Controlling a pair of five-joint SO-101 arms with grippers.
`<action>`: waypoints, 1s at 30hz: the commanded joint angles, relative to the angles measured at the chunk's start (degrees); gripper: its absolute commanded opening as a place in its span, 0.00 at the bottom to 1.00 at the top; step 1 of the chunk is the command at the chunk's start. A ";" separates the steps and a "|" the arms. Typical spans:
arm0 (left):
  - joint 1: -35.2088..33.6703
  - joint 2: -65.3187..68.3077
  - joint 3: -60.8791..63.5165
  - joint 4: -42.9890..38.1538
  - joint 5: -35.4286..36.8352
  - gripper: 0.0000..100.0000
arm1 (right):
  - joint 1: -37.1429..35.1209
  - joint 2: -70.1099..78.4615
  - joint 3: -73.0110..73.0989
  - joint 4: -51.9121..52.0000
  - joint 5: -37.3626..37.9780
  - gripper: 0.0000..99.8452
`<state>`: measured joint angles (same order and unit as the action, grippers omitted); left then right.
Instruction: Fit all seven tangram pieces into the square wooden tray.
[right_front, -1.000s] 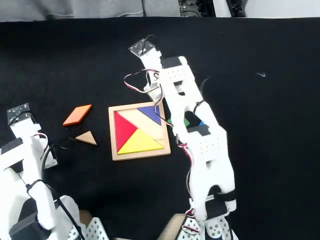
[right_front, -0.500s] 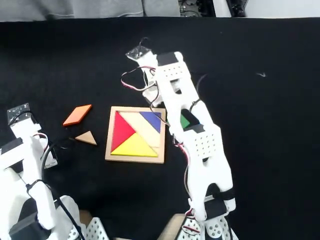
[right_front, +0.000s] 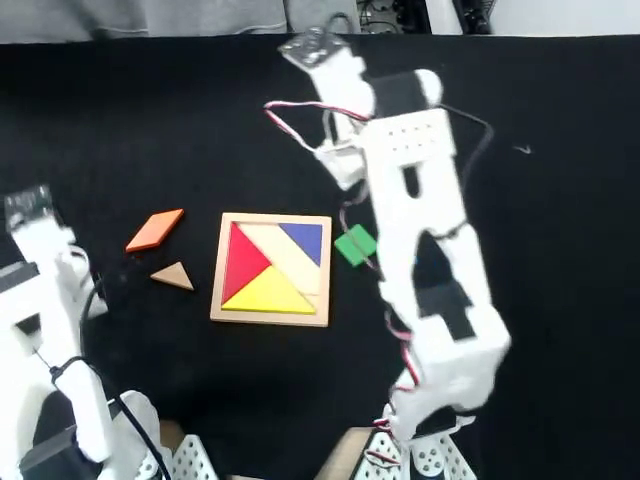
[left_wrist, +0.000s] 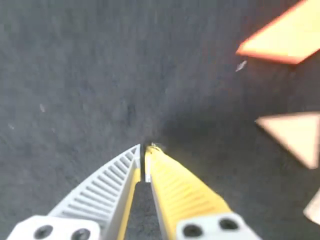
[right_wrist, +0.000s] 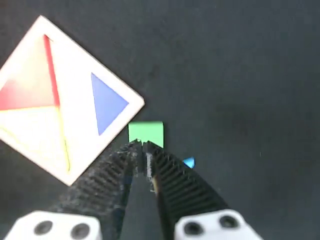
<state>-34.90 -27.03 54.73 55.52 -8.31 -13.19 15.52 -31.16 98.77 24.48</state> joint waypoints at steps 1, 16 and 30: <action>4.18 -2.11 -18.77 9.85 0.18 0.07 | 3.25 -13.05 10.95 -3.25 -2.99 0.01; 19.21 7.82 -34.24 21.36 -7.65 0.21 | -1.41 -41.27 76.97 -37.45 -9.32 0.01; 23.96 26.99 -43.38 15.56 -5.89 0.25 | -1.58 -41.89 85.14 -47.30 -10.55 0.01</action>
<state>-15.12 -0.75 14.99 73.10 -15.34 -13.89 -24.04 54.11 52.70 14.02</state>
